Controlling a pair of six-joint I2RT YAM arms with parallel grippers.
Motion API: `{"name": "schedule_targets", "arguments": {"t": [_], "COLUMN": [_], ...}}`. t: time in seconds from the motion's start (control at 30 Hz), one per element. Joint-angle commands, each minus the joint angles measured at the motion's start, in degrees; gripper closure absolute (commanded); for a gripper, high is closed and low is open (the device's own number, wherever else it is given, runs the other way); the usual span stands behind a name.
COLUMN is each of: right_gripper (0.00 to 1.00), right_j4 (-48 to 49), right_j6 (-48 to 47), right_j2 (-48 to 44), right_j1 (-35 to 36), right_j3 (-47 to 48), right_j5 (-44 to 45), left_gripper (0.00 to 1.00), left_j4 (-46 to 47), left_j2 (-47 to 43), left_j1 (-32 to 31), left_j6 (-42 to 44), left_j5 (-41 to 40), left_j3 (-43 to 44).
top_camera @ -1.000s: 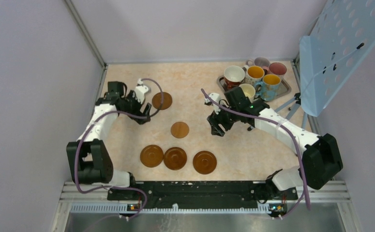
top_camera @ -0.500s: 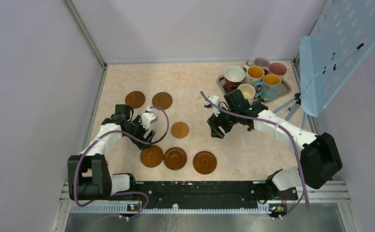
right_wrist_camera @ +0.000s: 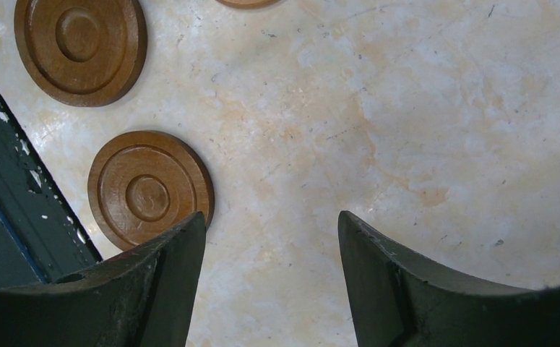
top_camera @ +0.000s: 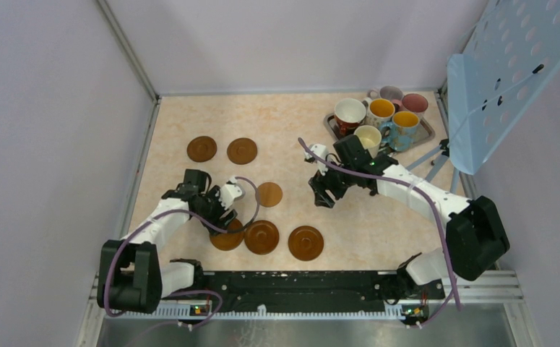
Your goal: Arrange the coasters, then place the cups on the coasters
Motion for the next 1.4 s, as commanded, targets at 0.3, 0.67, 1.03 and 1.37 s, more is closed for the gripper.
{"name": "schedule_targets", "arguments": {"t": [0.3,0.67,1.03,1.37], "right_gripper": [0.33,0.33,0.33,0.33], "right_j4": [3.8,3.8,3.6,2.1], "right_j6": [-0.1,0.1,0.1,-0.1], "right_j2": [0.2,-0.9,-1.4,-1.3], "right_j1": [-0.6,-0.6,-0.6,-0.6], "right_j3": [-2.2,-2.6,-2.8,-0.2], "right_j5": [1.0,0.9,1.1,0.6], "left_gripper": [0.41,0.45,0.45,0.21], "left_j4": [10.1,15.3,12.9,0.8], "left_j2": [12.5,25.6,25.0,15.2], "left_j1": [9.2,18.3,20.2,20.4], "left_j6": [-5.1,-8.1,-4.6,-6.0], "left_j5": [-9.8,-12.1,-11.2,2.4], "left_j3": [7.6,20.6,20.7,31.5]}}
